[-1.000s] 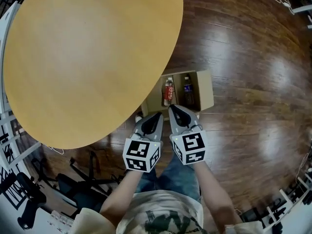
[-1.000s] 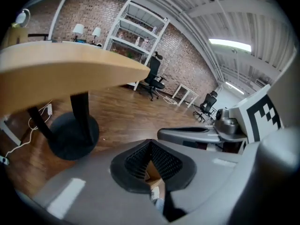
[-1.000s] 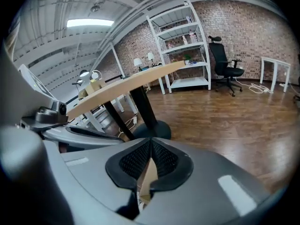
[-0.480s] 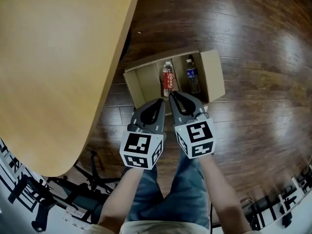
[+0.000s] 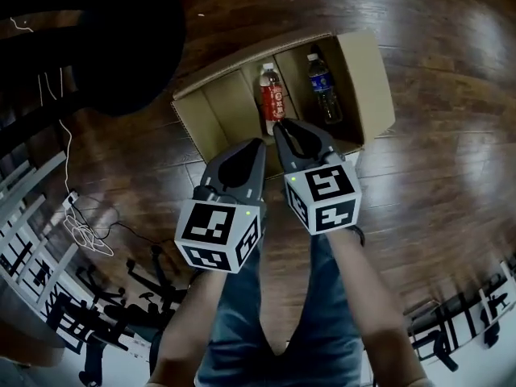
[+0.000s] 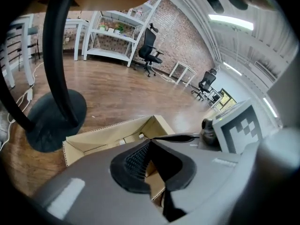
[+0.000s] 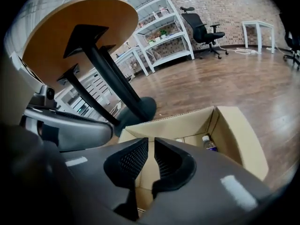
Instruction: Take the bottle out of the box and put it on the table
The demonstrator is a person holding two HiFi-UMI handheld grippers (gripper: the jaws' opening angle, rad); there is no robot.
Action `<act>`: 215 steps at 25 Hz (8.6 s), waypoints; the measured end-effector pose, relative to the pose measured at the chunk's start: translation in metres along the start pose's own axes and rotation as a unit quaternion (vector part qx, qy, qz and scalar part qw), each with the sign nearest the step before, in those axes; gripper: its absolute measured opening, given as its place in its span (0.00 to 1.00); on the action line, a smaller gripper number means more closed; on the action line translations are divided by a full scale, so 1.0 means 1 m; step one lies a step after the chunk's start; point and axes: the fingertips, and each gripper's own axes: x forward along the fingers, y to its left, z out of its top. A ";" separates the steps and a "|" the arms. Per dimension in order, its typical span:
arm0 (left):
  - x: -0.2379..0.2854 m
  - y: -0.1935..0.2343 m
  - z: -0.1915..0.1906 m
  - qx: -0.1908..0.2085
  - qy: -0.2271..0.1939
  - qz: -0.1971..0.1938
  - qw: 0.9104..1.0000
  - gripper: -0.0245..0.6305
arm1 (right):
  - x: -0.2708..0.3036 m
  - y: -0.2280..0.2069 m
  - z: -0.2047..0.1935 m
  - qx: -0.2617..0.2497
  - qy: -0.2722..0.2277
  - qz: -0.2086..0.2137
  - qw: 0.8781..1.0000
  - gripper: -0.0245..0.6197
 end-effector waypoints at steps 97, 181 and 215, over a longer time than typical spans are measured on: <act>-0.140 -0.072 0.120 -0.007 -0.080 0.022 0.997 0.03 | -0.134 0.052 0.149 0.010 -0.046 -0.057 0.997 0.50; -0.586 0.142 0.188 -0.146 -0.403 0.192 0.883 0.03 | -0.175 0.567 0.306 -0.368 -0.268 0.101 0.885 0.57; -0.558 -0.034 0.237 0.048 -0.420 0.027 0.906 0.03 | -0.374 0.474 0.293 -0.268 -0.365 0.005 0.892 0.11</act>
